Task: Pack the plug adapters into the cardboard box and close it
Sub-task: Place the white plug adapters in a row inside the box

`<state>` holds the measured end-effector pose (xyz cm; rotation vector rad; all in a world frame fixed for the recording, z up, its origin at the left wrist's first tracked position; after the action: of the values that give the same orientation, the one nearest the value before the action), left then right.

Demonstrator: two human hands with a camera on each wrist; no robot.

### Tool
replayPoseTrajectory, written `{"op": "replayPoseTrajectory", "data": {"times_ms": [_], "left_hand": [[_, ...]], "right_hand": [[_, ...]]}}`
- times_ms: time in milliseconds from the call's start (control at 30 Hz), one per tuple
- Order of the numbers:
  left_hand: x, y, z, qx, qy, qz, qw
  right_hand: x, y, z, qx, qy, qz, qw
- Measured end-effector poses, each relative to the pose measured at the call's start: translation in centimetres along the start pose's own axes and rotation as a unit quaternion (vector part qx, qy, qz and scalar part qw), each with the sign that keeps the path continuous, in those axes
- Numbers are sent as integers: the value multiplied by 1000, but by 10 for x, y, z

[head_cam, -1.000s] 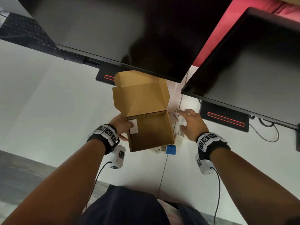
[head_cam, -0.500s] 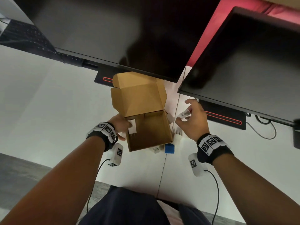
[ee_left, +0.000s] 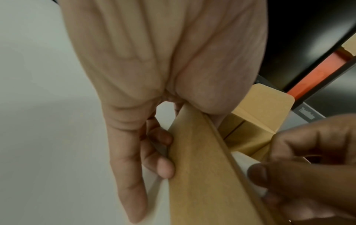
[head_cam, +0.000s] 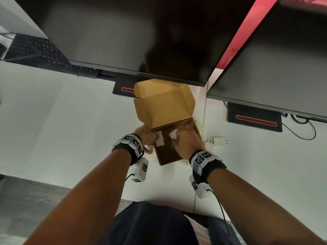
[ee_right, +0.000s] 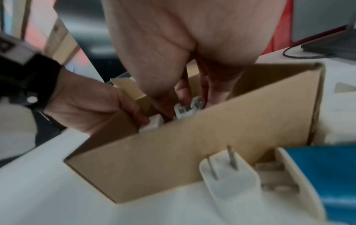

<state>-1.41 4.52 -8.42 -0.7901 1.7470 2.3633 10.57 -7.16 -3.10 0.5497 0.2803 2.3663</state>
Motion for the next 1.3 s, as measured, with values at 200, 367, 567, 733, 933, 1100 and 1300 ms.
{"op": "replayPoseTrajectory", "data": {"times_ms": [200,367,567,733,933,1100,1300], "left_hand": [[0,-2,1,6,-2,-10,1000],[-3,-4,-4,-11,-17,-27,999],[-7,-10,0,-73,-47,-42,995],[-5,-6,-1,-67,-33,-21,997],[-1,-3,0,-75,-10,-6,997],[1,-4,-2,-75,9,1,997],[3,-7,-2,-77,14,9,997]], "right_hand": [[7,3,-9,28,-52,43,997],[3,7,-18,110,-91,46,989],[-31,21,43,-24,-167,32,985],[-104,24,66,-84,-127,-36,988],[-117,34,5,129,78,53,987],[-112,30,11,87,138,86,983],[-110,18,75,-55,-106,10,993]]}}
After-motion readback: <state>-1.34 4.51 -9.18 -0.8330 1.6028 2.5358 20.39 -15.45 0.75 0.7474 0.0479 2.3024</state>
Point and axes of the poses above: each hand's wrist, its own y-axis away from the middle knuckle, its own z-axis out of the back of the hand, x = y × z, the point moved 10 cm from there along -y, towards the middle knuckle, and after that the axes turned 6 degrees about y, right-handed, at the moved point
